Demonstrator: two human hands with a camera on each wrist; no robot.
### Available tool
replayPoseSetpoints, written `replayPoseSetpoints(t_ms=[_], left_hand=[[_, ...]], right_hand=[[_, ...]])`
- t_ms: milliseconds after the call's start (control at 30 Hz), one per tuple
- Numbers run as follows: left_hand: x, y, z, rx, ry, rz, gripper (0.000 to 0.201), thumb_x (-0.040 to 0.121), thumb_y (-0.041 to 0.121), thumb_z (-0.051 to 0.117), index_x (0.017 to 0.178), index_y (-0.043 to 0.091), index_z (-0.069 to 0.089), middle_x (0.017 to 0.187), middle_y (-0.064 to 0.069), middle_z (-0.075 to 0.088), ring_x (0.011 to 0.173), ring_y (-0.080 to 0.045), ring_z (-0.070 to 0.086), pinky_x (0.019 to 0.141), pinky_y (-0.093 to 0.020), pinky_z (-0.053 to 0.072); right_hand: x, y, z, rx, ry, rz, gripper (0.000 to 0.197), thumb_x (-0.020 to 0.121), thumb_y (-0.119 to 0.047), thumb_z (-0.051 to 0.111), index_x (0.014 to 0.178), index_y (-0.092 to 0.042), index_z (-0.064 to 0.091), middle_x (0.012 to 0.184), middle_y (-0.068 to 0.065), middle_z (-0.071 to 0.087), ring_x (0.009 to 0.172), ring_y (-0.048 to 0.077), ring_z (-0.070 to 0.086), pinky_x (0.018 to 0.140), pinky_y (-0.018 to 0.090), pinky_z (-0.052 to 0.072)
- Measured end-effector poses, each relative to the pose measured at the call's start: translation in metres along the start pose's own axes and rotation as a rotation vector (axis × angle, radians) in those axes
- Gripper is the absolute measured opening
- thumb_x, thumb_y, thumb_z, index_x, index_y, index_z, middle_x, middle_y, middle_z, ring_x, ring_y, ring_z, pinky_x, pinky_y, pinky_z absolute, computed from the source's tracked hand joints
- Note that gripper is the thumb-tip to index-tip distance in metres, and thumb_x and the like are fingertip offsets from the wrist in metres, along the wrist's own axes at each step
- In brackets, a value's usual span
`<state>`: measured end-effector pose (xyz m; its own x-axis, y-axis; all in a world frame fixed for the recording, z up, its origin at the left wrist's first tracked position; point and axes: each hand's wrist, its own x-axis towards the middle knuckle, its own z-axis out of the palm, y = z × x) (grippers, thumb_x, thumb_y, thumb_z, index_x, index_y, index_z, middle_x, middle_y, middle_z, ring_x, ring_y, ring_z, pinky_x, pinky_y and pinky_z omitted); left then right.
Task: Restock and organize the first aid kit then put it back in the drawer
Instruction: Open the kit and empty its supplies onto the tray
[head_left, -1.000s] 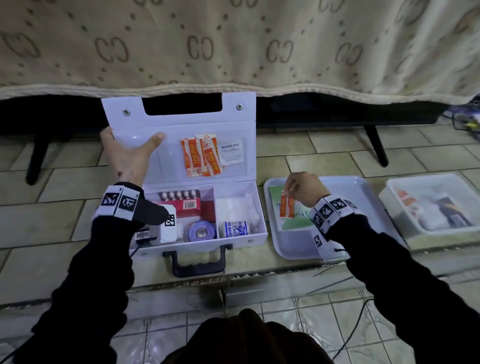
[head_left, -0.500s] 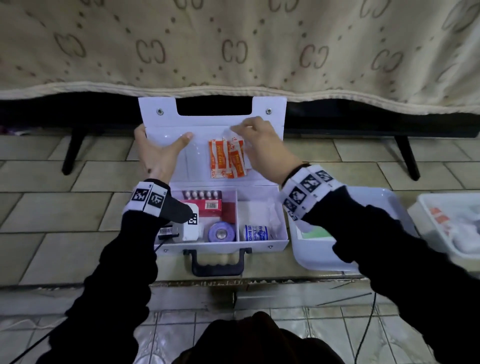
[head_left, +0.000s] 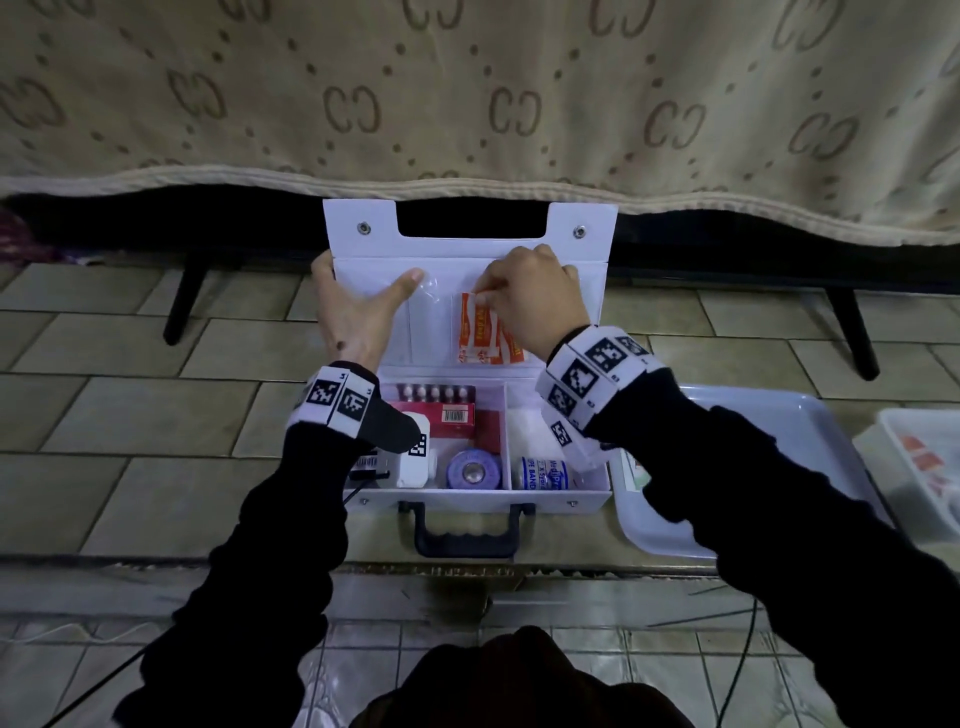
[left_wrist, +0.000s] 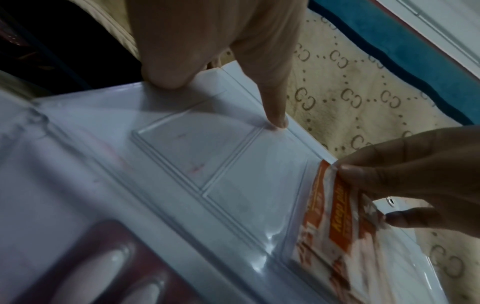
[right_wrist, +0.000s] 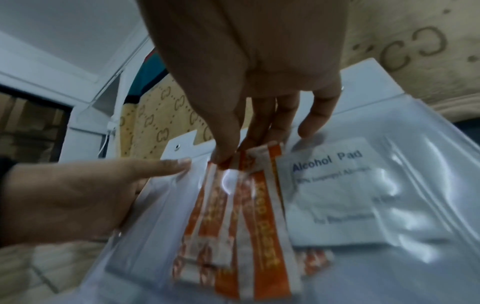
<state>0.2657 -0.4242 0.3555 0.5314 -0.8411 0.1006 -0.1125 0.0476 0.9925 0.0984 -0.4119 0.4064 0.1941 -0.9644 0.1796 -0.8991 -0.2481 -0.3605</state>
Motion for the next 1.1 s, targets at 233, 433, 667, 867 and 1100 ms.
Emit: replayPoseSetpoints(t_ms=[233, 433, 667, 867, 1100], left_hand=[[0.000, -0.002, 0.000, 0.005, -0.012, 0.013, 0.074, 0.064, 0.022, 0.085, 0.124, 0.011, 0.042, 0.105, 0.011, 0.054, 0.098, -0.007, 0.055, 0.086, -0.016, 0.043], [0.001, -0.002, -0.001, -0.003, -0.020, 0.028, 0.074, 0.065, 0.020, 0.084, 0.125, 0.010, 0.043, 0.107, 0.010, 0.052, 0.097, -0.005, 0.053, 0.072, 0.001, 0.040], [0.001, -0.003, -0.001, -0.017, -0.020, 0.023, 0.074, 0.064, 0.019, 0.085, 0.124, 0.010, 0.042, 0.107, 0.010, 0.053, 0.099, -0.006, 0.054, 0.073, -0.001, 0.042], [-0.001, -0.001, -0.002, -0.008, -0.014, 0.024, 0.075, 0.064, 0.020, 0.085, 0.125, 0.011, 0.042, 0.110, 0.008, 0.054, 0.103, -0.009, 0.054, 0.086, -0.015, 0.043], [-0.001, -0.001, -0.003, 0.011, -0.021, 0.021, 0.076, 0.063, 0.022, 0.085, 0.125, 0.010, 0.042, 0.107, 0.009, 0.053, 0.101, -0.008, 0.054, 0.090, -0.019, 0.043]], right_hand=[[0.015, -0.005, -0.016, 0.134, -0.037, 0.036, 0.017, 0.089, -0.005, 0.052, 0.095, -0.010, 0.067, 0.101, 0.011, 0.067, 0.096, 0.026, 0.063, 0.085, 0.038, 0.052], [0.010, 0.007, -0.022, -0.090, -0.044, -0.021, 0.023, 0.089, 0.000, 0.054, 0.107, -0.006, 0.067, 0.114, 0.016, 0.062, 0.109, 0.030, 0.055, 0.091, 0.036, 0.046], [0.010, 0.010, -0.019, -0.066, 0.053, -0.087, 0.020, 0.088, 0.001, 0.053, 0.099, -0.005, 0.070, 0.107, 0.014, 0.060, 0.107, 0.026, 0.052, 0.083, 0.030, 0.045], [0.003, 0.008, -0.005, -0.037, -0.035, -0.119, 0.024, 0.093, -0.016, 0.051, 0.109, -0.008, 0.068, 0.112, 0.014, 0.058, 0.112, 0.026, 0.047, 0.091, 0.031, 0.040], [0.006, 0.007, -0.004, 0.235, 0.008, 0.017, 0.009, 0.083, -0.012, 0.065, 0.088, -0.009, 0.072, 0.090, 0.006, 0.070, 0.092, 0.020, 0.062, 0.082, 0.028, 0.050]])
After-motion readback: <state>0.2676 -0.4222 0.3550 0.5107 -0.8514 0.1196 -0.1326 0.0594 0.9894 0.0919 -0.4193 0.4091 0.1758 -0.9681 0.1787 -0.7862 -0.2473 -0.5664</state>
